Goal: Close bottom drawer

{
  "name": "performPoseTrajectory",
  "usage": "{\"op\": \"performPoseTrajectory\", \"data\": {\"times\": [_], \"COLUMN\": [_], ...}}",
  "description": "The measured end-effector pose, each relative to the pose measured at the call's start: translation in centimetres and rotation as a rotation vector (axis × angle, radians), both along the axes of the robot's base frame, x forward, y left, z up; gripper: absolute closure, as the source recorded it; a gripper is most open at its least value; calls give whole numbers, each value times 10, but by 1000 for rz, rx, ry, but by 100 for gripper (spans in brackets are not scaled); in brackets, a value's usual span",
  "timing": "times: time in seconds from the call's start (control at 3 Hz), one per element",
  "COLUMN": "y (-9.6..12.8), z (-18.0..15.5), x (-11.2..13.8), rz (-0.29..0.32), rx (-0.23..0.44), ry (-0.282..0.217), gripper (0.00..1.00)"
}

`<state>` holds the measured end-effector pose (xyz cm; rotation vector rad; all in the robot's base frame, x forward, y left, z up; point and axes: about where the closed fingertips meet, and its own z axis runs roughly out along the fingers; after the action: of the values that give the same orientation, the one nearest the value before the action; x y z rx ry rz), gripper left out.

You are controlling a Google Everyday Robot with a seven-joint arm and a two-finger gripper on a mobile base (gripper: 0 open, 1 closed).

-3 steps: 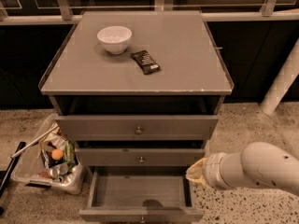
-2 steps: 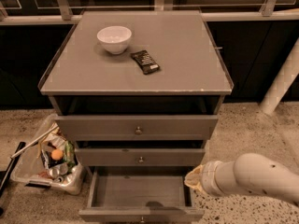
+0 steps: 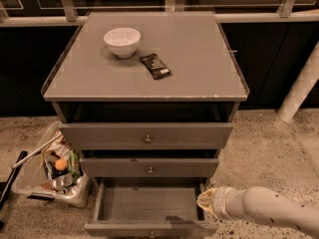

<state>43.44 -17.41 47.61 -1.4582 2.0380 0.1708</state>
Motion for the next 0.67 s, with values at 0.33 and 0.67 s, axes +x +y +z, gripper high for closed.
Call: {"op": "performPoseTrajectory", "data": {"times": [0.33, 0.67], "y": [-13, -46], "z": [-51, -104], "x": [8, 12], "rz": [5, -21], "rx": [-30, -93], "ry": [14, 84], "gripper": [100, 100]}}
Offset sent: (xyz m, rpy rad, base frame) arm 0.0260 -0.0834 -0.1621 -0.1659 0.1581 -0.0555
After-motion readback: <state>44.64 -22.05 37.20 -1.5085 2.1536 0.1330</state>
